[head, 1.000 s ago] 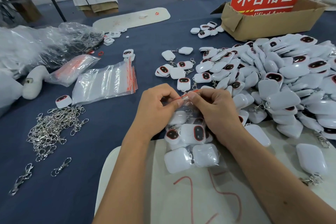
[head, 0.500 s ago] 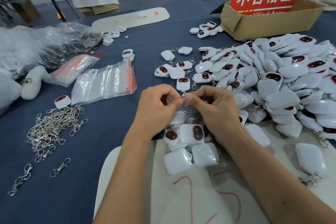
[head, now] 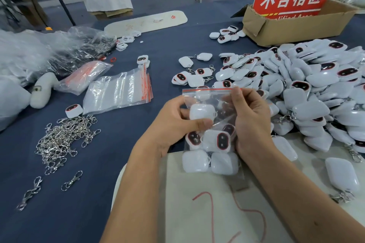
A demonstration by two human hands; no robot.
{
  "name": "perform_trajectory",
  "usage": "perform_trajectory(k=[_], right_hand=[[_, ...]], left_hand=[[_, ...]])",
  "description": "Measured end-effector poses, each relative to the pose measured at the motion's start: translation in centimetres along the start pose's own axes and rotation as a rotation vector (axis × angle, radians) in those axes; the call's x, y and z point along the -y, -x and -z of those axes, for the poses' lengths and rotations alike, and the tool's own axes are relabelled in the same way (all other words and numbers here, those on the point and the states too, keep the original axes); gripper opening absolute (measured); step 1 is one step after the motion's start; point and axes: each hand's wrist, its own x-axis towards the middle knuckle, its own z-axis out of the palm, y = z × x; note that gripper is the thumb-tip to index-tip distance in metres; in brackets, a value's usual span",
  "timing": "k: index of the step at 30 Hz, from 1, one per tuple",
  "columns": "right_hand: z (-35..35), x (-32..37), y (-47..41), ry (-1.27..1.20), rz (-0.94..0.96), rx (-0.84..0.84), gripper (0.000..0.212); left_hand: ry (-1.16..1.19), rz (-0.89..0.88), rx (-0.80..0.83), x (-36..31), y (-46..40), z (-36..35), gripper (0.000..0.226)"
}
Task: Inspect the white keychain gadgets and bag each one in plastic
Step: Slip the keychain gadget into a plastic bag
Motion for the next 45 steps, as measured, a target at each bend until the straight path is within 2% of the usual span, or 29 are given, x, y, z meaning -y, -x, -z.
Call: perform_trajectory(k=[3,7,8,11,14,16,19,21,25,26,28,31,32,34,35,36,37,39,40,41,43,45], right_hand=[[0.1,-0.1,0.3,0.145,-0.059,0.179,0.025],[0.3,-0.1,0.8,0.451,-0.016,0.587,0.031],[0.2,-0.1,0.9,0.481,-0.011,0.641,0.030],[0.1,-0.1,1.1,0.485,0.013,0.632,0.034],[-0.3,0.0,1.4,0.481,0.006,0.564,0.046],[-0.6,-0.1,1.6,0.505,-0.004,0.533,0.045],[-1.7,-0.7,2.3,0.527,0.015,0.504,0.022],[-3.4,-1.3,3.5,0.550,-0.018,0.527,0.020],[-7.7,-2.7,7.0,0.496,-0.176,0.679,0.019],[-8.6,-2.7,7.7,0.526,-0.154,0.726,0.022],[-10.1,-2.6,8.6,0.726,-0.004,0.781,0.043],[-11.4,-2.1,8.4,0.899,0.141,0.697,0.052],[-11.6,-2.1,7.9,0.935,0.202,0.579,0.049],[-11.6,-2.3,6.5,0.806,0.274,0.251,0.042],[-11.4,-2.5,5.6,0.710,0.279,0.147,0.041],[-11.3,-2.8,4.5,0.677,0.288,0.120,0.042],[-11.2,-3.2,3.4,0.720,0.331,0.163,0.038],[-11.4,-3.9,1.4,0.964,0.472,0.352,0.009],[-11.7,-4.2,0.7,1.132,0.566,0.449,0.015],[-12.1,-4.6,0.0,1.277,0.651,0.568,0.032],[-13.3,-5.4,-0.8,1.421,0.731,0.774,0.059],[-14.6,-5.6,-1.0,1.501,0.776,0.841,0.063]], left_hand=[[0.154,-0.057,-0.127,0.0,0.0,0.8,0.056],[0.324,-0.104,-0.312,0.0,0.1,2.1,0.057],[0.345,-0.106,-0.341,0.0,0.1,2.2,0.059],[0.321,-0.056,-0.357,-0.3,0.3,1.9,0.064],[0.291,0.029,-0.303,-0.6,0.2,1.6,0.043],[0.257,0.077,-0.275,-1.0,0.2,1.9,0.033],[0.103,0.138,-0.313,-1.6,0.4,3.2,0.024],[-0.024,0.169,-0.394,-2.0,0.6,4.5,0.020],[-0.415,0.235,-0.604,-2.4,2.1,8.2,0.042],[-0.555,0.249,-0.637,-2.4,2.6,9.1,0.045],[-0.731,0.268,-0.690,-2.3,3.4,10.6,0.040],[-0.707,0.226,-0.769,-1.7,3.5,11.4,0.025],[-0.680,0.202,-0.768,-1.4,3.3,11.2,0.024],[-0.660,0.164,-0.731,-0.7,2.7,10.3,0.026],[-0.686,0.155,-0.707,-0.4,2.4,9.8,0.029],[-0.733,0.146,-0.697,-0.2,2.2,9.4,0.031],[-0.788,0.133,-0.705,-0.1,2.0,9.1,0.034],[-0.874,0.104,-0.743,-0.4,1.6,9.0,0.044],[-0.902,0.093,-0.751,-0.5,1.5,9.0,0.050],[-0.921,0.090,-0.743,-0.7,1.5,9.0,0.054],[-0.917,0.114,-0.695,-0.9,1.4,8.9,0.062],[-0.893,0.163,-0.622,-0.8,1.3,8.7,0.067]])
